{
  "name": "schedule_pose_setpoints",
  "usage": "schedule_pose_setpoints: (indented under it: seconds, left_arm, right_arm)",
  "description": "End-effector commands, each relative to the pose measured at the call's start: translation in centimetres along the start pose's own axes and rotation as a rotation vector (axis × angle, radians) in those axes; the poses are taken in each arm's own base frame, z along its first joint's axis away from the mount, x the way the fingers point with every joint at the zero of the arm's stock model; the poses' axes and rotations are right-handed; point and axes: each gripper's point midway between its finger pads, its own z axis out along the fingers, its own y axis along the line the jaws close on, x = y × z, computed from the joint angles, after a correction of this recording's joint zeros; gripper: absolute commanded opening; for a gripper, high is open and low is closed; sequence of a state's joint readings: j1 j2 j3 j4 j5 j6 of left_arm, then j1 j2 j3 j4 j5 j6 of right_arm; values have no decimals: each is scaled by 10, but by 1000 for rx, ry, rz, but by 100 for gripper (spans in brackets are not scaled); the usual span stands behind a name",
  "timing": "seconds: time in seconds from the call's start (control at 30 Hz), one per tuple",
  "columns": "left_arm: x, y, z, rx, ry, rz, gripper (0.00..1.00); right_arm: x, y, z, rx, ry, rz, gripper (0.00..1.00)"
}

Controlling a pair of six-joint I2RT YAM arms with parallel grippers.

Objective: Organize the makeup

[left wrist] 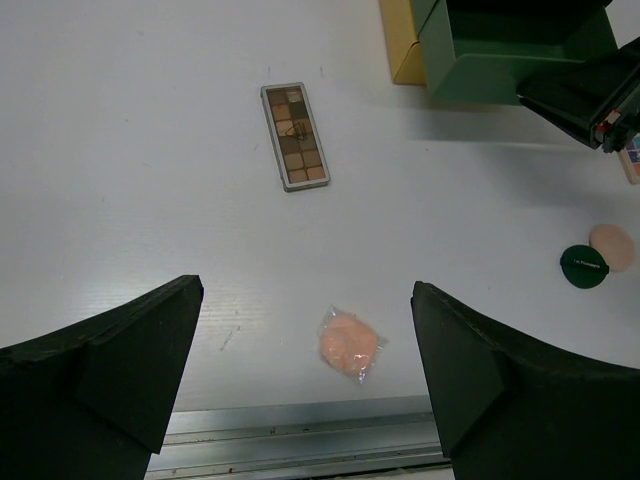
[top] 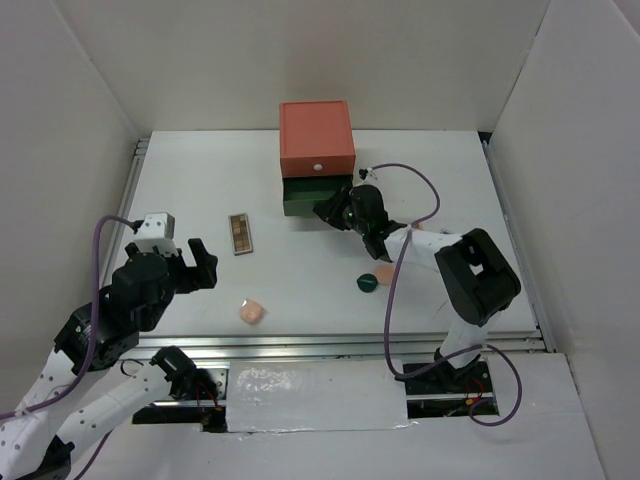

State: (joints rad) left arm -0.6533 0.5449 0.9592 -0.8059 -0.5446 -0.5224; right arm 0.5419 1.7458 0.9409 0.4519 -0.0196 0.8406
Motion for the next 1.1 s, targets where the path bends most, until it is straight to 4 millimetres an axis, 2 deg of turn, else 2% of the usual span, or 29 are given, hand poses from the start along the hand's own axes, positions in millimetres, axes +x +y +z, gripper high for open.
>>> schedule_pose_setpoints:
  seconds: [0.0,0.1,0.17,0.2,0.23,0.33,0.37,0.43,0.47,0.53,0.57,0.63,0.67,0.7,0.8,0.87,0.9,0.97,1.0,1.07]
  left_arm:
    - [-6,-6,3,21,-23,9,99]
    - [-6,-6,3,21,-23,9,99]
    - [-7,-6,2,22,-25,8,99]
    - [-6,-6,2,22,-26,7,99]
    - [-6,-6,2,22,-25,8,99]
    - [-7,-5,2,23,-27,6,99]
    - [-6,-6,2,24,-27,6,100]
    - [-7,-5,1,26,-30,4,99]
    - [-7,-5,1,24,-31,4,99]
    - [-7,-5,1,25,-31,2,99]
    - [-8,-4,0,20,-33,1,100]
    - [-8,-2,0,10,-36,-6,99]
    - [-8,-1,-1,3,-38,-12,100]
    - [-9,1,-2,-2,-42,-19,99]
    - [-11,9,-3,-43,-55,-36,99]
    - [-11,14,-4,-69,-60,-56,99]
    - [-12,17,-6,-87,-66,-65,99]
    - [-14,26,-8,-134,-81,-92,99]
    - [-15,29,-10,-146,-85,-100,100]
    - [-15,34,-12,-166,-97,-116,99]
  right_arm:
    - [-4,27,-15,-80,-13,16,15]
    - [0,25,-17,-74,-4,20,15]
    - [1,24,-18,-72,-1,22,21]
    - [3,22,-19,-68,4,20,29]
    - [2,23,-20,-71,4,17,44]
    - [3,26,-28,-77,10,4,58]
    - [-1,31,-34,-92,-2,-3,66]
    - [3,32,-43,-95,0,-18,73]
    - [-2,40,-52,-114,-16,-29,74]
    - [3,39,-62,-107,-12,-42,75]
    - [-2,47,-72,-124,-27,-52,76]
    - [5,37,-83,-92,-16,-65,83]
    - [8,34,-96,-86,-7,-72,87]
    - [6,29,-102,-61,-22,-77,99]
    - [3,19,-131,-21,-44,-110,100]
    - [10,12,-140,-3,-16,-142,100]
    - [18,0,-145,48,20,-157,100]
    - [16,-7,-152,139,-9,-193,100]
    - [23,-25,-158,239,15,-200,100]
    - [26,-48,-163,363,9,-213,100]
